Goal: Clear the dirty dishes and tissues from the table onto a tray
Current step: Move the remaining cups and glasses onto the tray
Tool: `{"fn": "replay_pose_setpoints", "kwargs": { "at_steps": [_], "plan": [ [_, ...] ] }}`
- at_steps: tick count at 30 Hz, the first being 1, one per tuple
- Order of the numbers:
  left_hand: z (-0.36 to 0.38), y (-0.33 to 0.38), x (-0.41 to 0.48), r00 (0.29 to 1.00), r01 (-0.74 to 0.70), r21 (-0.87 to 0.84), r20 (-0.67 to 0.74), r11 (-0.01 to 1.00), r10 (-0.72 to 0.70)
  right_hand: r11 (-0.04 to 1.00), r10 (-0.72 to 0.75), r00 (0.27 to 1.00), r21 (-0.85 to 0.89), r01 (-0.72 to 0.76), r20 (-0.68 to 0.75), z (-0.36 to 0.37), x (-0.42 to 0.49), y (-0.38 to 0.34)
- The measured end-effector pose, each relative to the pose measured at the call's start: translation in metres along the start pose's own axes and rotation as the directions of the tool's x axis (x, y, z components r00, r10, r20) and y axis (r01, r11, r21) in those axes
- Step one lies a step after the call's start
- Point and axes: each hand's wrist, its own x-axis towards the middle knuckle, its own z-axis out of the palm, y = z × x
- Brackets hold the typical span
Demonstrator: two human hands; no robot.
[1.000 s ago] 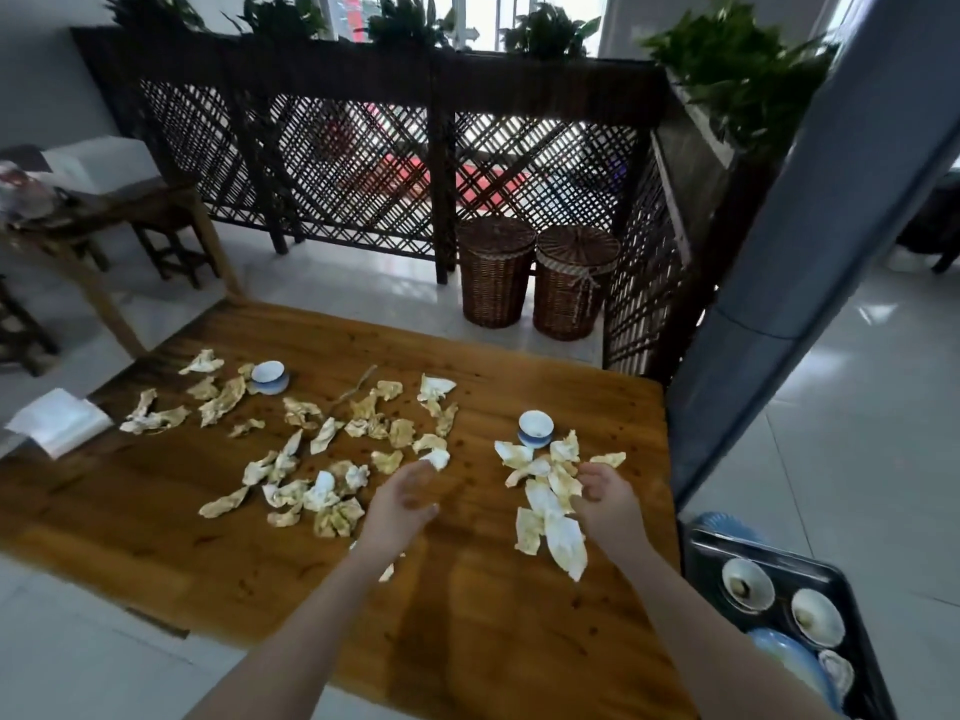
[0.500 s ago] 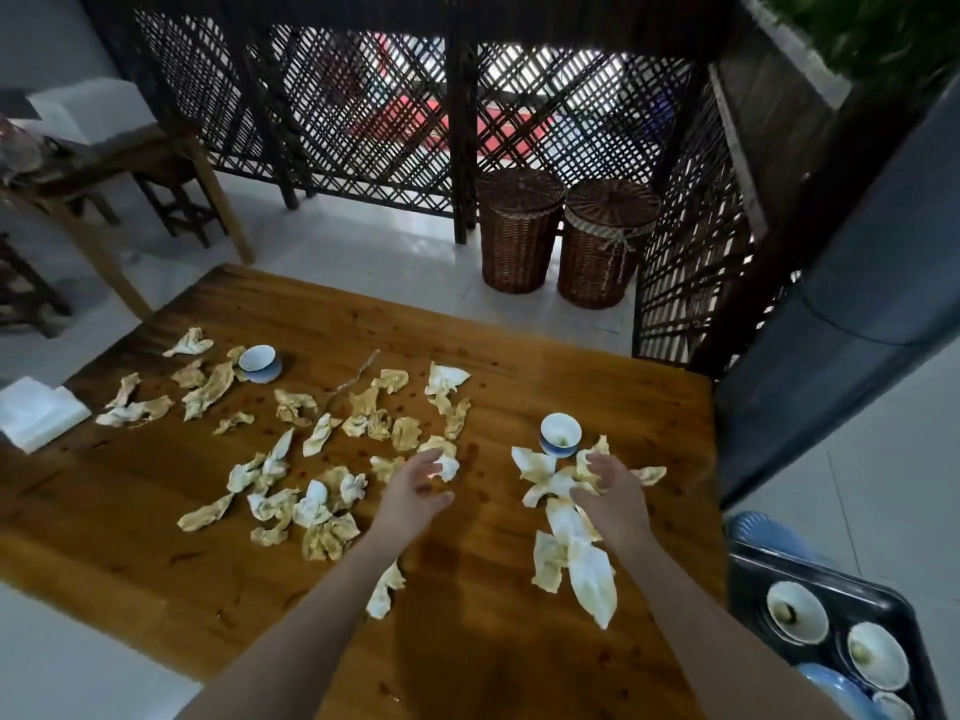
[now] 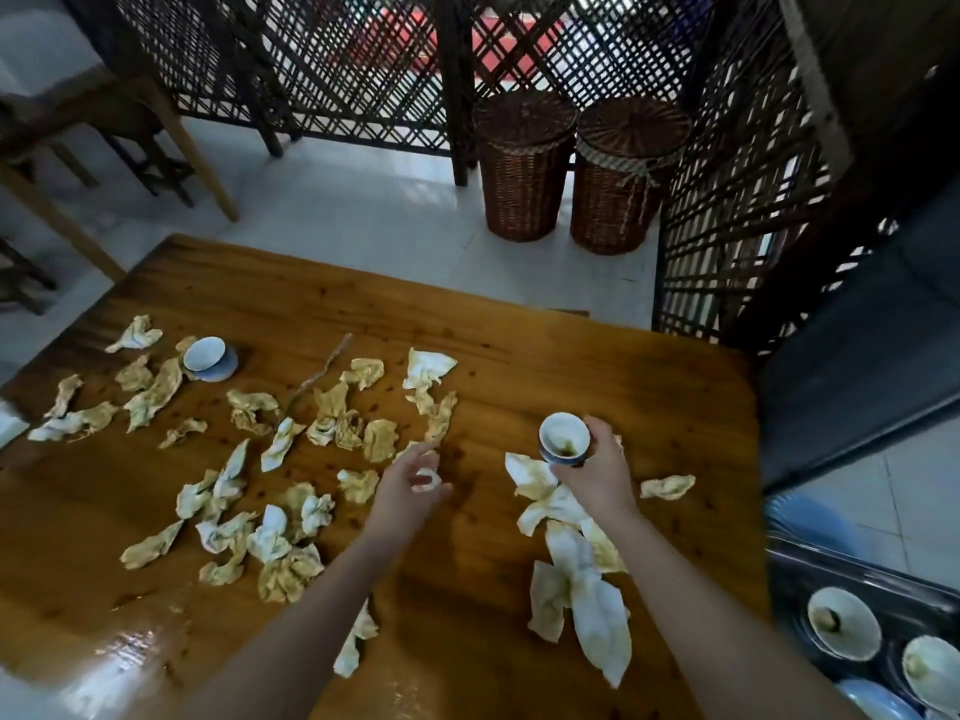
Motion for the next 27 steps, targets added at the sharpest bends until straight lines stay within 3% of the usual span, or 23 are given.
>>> {"fn": "replay_pose_setpoints", "kwargs": {
  "at_steps": [10,20,27],
  "plan": [
    [-0.014,-0.018,0.008,0.999,0.04,-0.052,-0.007,0.998,-0.041,0.998,0.052,0.994,-0.036,-0.056,-0.096,0.027,0.02,0.006],
    [-0.048,-0.026,0.021,0.999,-0.034,0.023,-0.027,0.999,0.035,0.999,-0.017,0.999,0.043,0.019,-0.035,0.048,-0.003,-0.038],
    [-0.091,-0.035,0.034,0.999,-0.027,-0.038,0.03,0.999,0.028,0.997,-0.076,0.996,0.017,0.077,-0.048,0.082,-0.034,-0.078]
  ]
}}
